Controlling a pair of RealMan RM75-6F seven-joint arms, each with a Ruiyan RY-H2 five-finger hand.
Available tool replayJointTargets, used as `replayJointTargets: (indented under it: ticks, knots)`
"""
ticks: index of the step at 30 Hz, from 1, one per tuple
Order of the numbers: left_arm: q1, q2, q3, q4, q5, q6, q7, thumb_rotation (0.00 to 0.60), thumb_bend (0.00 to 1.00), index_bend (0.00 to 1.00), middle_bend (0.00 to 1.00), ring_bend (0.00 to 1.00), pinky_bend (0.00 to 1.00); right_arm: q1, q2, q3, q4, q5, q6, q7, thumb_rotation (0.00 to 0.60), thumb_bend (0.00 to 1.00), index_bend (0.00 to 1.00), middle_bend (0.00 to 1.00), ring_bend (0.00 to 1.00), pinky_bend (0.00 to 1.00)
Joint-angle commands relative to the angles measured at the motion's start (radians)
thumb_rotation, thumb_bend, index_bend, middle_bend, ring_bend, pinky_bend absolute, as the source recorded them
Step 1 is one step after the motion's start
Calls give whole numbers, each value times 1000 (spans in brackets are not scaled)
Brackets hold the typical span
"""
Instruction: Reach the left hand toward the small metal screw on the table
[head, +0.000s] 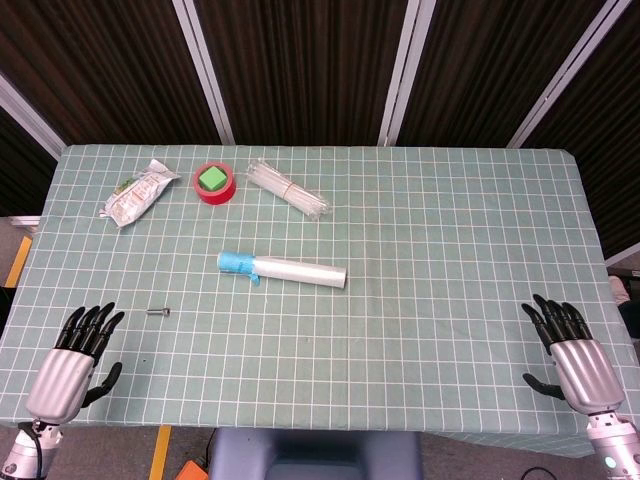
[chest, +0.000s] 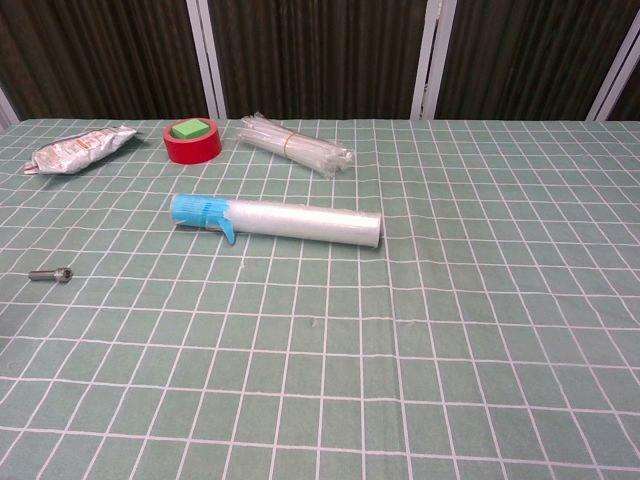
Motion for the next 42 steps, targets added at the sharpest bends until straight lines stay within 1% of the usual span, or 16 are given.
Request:
replayJointTargets:
  ticks: [1, 4, 7, 11, 14, 17, 23, 30, 35, 42]
  knots:
    - [-2, -5, 4, 2, 5, -5, 3, 600, 422, 0, 0, 0, 0, 2, -2, -1, 0, 1, -5, -1, 600, 239, 0, 0, 0, 0]
    - [-16, -20, 8, 10, 5, -37, 4, 600, 422, 11, 0, 0, 0, 3, -4, -1, -1, -1, -5, -3, 600, 240, 0, 0, 0, 0]
    - [-51, -62, -12, 64, -28, -94, -47, 600, 422, 59, 0, 0, 0, 3, -8, 0, -1, 0, -5, -8, 600, 239, 0, 0, 0, 0]
    - [-114, -139, -57, 195, -103, -201, -134, 600, 422, 155, 0, 0, 0, 3, -10, 1, -1, 3, -5, -11, 600, 240, 0, 0, 0, 0]
    - [-150, -203, -84, 298, -138, -247, -198, 600, 423, 243, 8, 0, 0, 2, -10, 1, -1, 3, -3, -12, 600, 240, 0, 0, 0, 0]
    - [-179, -260, -102, 396, -156, -272, -246, 600, 422, 272, 18, 0, 0, 2, -10, 2, -1, 6, -3, -12, 600, 240, 0, 0, 0, 0]
    - [-219, -346, -105, 544, -183, -332, -297, 600, 422, 317, 35, 0, 0, 3, -9, 4, 2, 13, -8, -9, 600, 239, 0, 0, 0, 0]
    - [-247, -447, -118, 742, -217, -364, -367, 600, 422, 374, 82, 0, 3, 4, -6, 6, 2, 16, -10, -4, 600, 239, 0, 0, 0, 0]
    - [-256, -493, -116, 840, -228, -375, -423, 600, 420, 393, 97, 0, 8, 5, -6, 7, 2, 21, -12, -6, 600, 240, 0, 0, 0, 0]
    - [-264, -539, -110, 928, -237, -389, -458, 600, 404, 428, 118, 0, 27, 6, -5, 8, 2, 25, -16, -5, 600, 240, 0, 0, 0, 0]
